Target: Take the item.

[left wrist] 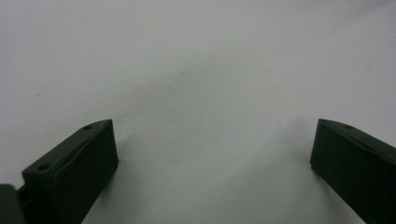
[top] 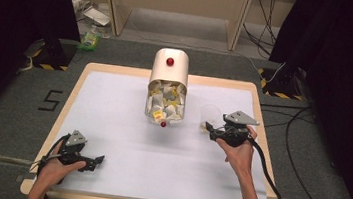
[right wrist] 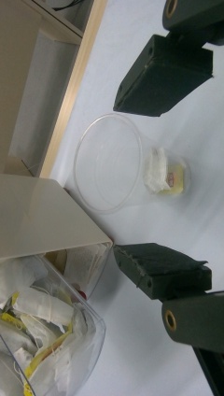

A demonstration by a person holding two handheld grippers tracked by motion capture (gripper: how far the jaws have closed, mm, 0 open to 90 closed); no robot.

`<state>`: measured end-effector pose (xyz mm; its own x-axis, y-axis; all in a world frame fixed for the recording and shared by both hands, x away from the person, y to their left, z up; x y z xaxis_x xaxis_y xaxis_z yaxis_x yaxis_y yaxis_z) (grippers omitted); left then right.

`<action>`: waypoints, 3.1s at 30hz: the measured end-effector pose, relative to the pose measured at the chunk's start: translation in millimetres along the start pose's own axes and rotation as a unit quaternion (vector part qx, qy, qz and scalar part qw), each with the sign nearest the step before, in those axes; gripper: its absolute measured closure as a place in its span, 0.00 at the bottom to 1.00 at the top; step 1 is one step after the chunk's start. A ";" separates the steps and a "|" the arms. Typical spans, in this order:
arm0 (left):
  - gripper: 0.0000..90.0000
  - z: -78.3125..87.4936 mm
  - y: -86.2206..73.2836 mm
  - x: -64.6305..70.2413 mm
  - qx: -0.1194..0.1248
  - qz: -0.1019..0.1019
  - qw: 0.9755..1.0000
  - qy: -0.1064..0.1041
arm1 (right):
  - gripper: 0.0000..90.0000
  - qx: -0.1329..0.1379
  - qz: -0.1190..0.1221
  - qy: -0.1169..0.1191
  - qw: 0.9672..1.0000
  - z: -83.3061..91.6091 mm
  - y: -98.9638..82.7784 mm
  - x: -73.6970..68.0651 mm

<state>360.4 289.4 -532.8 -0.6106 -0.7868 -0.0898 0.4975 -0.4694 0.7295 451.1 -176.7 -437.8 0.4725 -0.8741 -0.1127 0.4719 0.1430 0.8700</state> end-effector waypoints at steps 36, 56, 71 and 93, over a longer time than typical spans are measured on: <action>0.00 0.0 0.0 0.1 0.000 0.000 1.000 0.000 | 0.26 -0.025 0.016 -0.003 1.000 19.8 -33.6 -1.9; 0.00 0.0 0.0 0.1 0.000 0.000 1.000 0.000 | 0.26 -0.051 0.014 0.006 0.999 23.7 -58.3 -3.0; 0.00 0.0 0.0 0.1 0.000 0.000 1.000 0.000 | 0.25 -0.098 0.028 0.020 0.995 21.6 -86.6 -12.9; 0.00 0.0 -0.1 0.1 0.000 0.000 1.000 0.000 | 0.23 -0.130 0.023 0.036 0.991 23.9 -112.4 -23.3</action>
<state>360.3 289.3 -532.8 -0.6104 -0.7869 -0.0903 0.4973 -0.4695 0.7296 369.2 -183.4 -521.5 0.5446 -0.8304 -0.1178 0.6201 0.3041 0.7232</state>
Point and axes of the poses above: each handheld gripper's, and its own axes: z roughly backward along the jaws, y roughly out of its top, x roughly to its right, the point moved 3 cm from there along -z, roughly forward along the jaws, and after that the axes turned 10 degrees about -z, right-handed, at the moved point
